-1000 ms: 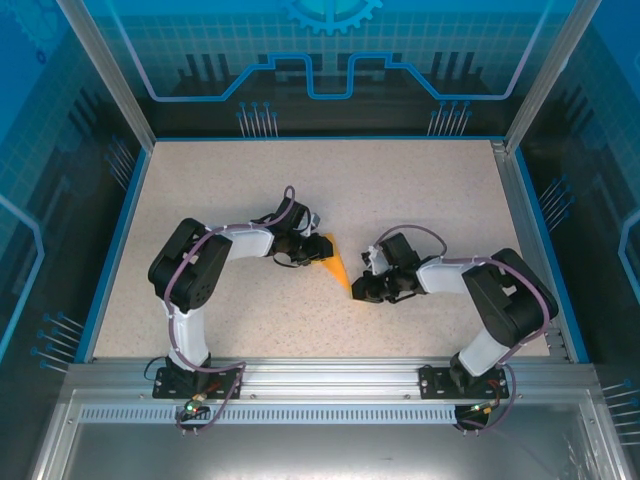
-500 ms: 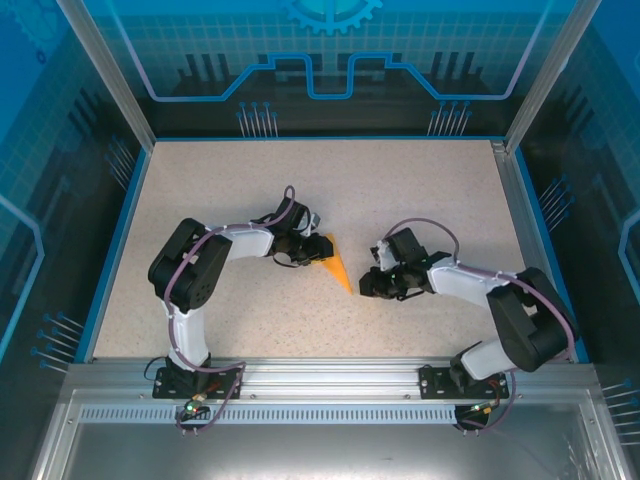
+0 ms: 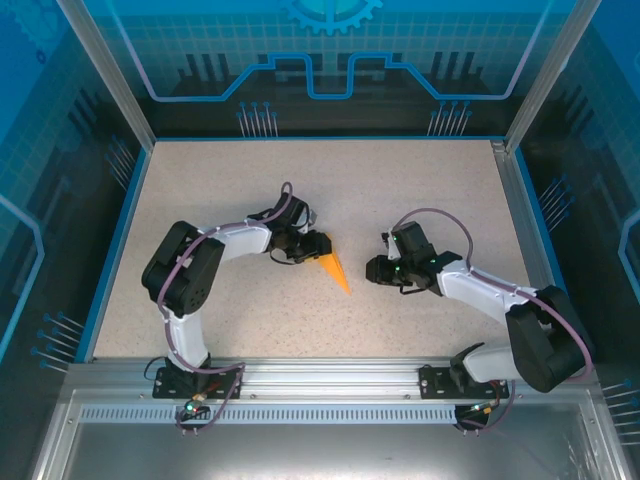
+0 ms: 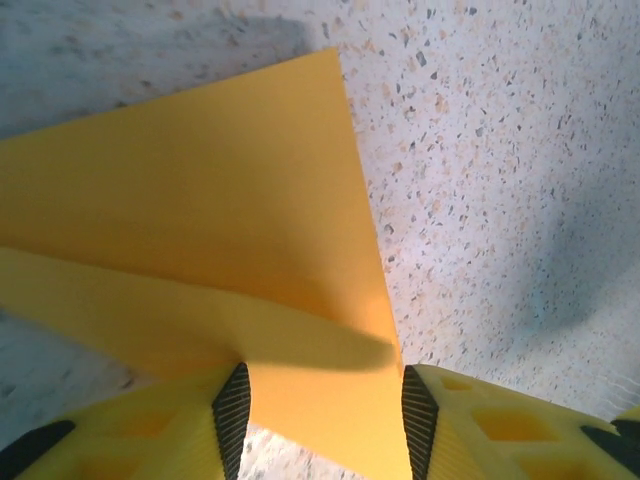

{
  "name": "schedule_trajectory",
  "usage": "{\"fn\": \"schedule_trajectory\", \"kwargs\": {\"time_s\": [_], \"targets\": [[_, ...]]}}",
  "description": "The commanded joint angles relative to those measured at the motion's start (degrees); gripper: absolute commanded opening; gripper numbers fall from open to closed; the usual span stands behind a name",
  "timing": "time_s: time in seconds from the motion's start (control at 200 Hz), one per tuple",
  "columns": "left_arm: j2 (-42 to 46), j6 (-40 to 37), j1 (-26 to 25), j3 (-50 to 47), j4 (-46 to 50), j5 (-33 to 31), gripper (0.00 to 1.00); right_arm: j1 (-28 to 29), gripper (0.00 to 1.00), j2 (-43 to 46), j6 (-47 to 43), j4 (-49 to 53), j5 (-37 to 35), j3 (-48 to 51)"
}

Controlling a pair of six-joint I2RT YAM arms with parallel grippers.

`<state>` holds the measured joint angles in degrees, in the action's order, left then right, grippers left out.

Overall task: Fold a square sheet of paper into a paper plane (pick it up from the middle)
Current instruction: Fold the wing for the fifth time at the center of the table, then move a paper plane to the center of the table.

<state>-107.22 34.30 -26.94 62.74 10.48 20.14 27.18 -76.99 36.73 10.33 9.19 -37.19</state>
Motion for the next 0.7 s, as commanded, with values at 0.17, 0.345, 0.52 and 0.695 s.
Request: {"fn": "schedule_trajectory", "kwargs": {"time_s": [0.17,0.345,0.52,0.695], "targets": [[8.76,0.08,-1.94,3.56,12.05,-8.47,0.56,-3.14,0.29,-2.32,1.15,-10.70,10.80,0.47],[11.64,1.77,-2.89,2.30,12.38,-10.14,0.62,-1.80,0.31,-9.77,1.04,-11.45,15.66,-4.21],[8.08,8.16,-5.99,9.54,25.59,-17.06,0.70,-1.14,0.32,-13.34,1.75,-9.50,11.84,-6.39],[0.12,12.88,-9.63,18.54,34.64,-21.60,0.73,-1.00,0.32,-13.36,2.21,-9.14,10.58,-6.17]]}}
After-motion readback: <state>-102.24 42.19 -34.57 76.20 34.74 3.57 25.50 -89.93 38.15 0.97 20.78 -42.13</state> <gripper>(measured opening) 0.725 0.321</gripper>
